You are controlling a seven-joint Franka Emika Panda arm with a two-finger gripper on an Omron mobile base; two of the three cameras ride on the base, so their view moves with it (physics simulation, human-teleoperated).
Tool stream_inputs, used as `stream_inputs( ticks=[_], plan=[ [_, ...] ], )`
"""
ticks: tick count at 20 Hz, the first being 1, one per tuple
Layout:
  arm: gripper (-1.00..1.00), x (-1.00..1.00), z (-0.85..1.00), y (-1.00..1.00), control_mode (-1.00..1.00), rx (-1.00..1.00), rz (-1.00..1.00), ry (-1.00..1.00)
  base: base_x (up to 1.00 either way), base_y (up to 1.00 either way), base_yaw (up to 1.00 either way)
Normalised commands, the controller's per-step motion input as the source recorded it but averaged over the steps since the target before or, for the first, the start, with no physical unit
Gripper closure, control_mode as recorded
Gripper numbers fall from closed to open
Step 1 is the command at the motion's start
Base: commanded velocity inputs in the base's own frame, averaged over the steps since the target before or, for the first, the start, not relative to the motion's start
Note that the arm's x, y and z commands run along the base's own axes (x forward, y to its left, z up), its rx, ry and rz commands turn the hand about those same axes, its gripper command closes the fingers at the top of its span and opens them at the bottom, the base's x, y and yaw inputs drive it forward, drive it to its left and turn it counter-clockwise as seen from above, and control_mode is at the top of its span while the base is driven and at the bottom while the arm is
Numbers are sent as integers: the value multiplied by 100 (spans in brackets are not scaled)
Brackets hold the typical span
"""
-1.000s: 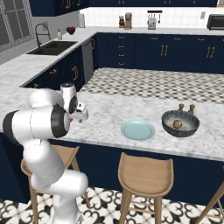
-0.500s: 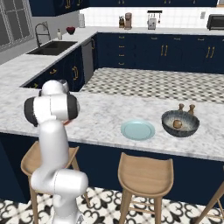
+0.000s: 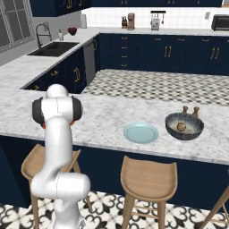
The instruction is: Pick the chicken drumstick and mushroom from their plates and place them in the bowl. Then put the bowl in the fridge.
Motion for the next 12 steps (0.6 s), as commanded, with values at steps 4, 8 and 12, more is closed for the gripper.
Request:
stream_inputs(
  ticks=[4,8,12],
  plan=[
    [-100,0,-31,19,-100,0,-8,-2,0,0,0],
    [-100,0,-5,0,-100,0,-9,-3,0,0,0],
    [-100,-11,3,0,-100,0,-8,-7,0,0,0]
  ],
)
